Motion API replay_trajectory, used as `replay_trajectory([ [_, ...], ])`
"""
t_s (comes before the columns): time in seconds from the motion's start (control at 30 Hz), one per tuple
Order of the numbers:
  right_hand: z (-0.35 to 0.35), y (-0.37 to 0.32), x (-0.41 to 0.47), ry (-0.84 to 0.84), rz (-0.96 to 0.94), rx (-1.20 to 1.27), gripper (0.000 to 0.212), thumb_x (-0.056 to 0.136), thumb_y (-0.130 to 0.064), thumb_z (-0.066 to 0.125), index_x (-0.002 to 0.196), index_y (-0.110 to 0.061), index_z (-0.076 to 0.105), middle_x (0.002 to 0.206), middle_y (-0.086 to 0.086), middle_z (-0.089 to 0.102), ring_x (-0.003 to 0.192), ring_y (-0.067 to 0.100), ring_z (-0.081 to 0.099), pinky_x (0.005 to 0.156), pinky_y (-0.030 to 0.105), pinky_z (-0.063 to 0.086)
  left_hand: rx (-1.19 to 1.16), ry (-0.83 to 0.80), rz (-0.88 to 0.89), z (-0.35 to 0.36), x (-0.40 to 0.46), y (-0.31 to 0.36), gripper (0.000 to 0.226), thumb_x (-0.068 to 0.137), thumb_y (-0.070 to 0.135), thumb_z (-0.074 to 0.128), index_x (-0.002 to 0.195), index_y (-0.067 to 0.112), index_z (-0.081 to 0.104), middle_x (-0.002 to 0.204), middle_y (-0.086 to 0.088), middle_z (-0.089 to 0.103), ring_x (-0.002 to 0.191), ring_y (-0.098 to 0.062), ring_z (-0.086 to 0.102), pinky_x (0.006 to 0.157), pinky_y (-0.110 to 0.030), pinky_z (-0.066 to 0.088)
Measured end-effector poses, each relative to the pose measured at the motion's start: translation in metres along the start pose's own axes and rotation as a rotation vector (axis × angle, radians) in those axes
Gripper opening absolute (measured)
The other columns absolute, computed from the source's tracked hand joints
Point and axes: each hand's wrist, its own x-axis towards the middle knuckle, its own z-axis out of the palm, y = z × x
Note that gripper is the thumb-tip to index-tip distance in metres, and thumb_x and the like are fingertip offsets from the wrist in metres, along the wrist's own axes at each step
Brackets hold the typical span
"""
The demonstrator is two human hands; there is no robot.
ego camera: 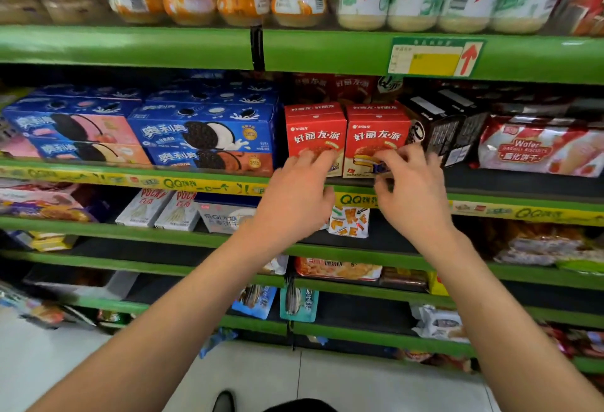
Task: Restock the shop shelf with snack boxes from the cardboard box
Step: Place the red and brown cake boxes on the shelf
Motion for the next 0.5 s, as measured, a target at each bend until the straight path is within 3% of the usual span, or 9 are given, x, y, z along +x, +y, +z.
replay_trajectory([
  [0.17, 0.007, -0.018, 0.005, -0.002, -0.042, -0.051, 0.035, 0.087, -0.019, 0.063, 0.122, -0.016, 0.065, 0.115, 0.013, 0.054, 0.103, 0.039, 0.047, 0.088, 0.048, 0.046, 0.244, -0.041, 0.046, 0.005, 0.022, -0.009, 0.059, 0.091, 0.023, 0.053, 0.147, 0.022, 0.033, 0.127, -0.010, 0.055, 0.118, -0.032, 0.049, 0.091, -0.045, 0.045],
  [0.3, 0.016, -0.032, 0.019, -0.115, -0.027, -0.094, 0.036, 0.087, -0.024, 0.060, 0.121, -0.015, 0.062, 0.119, 0.015, 0.054, 0.106, 0.041, 0.048, 0.081, 0.047, 0.047, 0.195, -0.138, 0.008, 0.007, 0.036, -0.009, 0.059, 0.091, 0.023, 0.055, 0.145, 0.022, 0.032, 0.134, -0.012, 0.050, 0.126, -0.033, 0.044, 0.092, -0.046, 0.046],
  [0.5, 0.031, -0.037, 0.049, -0.288, 0.006, -0.035, 0.045, 0.087, -0.023, 0.056, 0.132, -0.014, 0.053, 0.132, 0.012, 0.050, 0.124, 0.040, 0.039, 0.094, 0.048, 0.041, 0.110, -0.313, -0.058, 0.013, 0.063, -0.014, 0.069, 0.087, 0.032, 0.054, 0.148, 0.019, 0.025, 0.139, -0.016, 0.044, 0.130, -0.041, 0.039, 0.105, -0.052, 0.040],
])
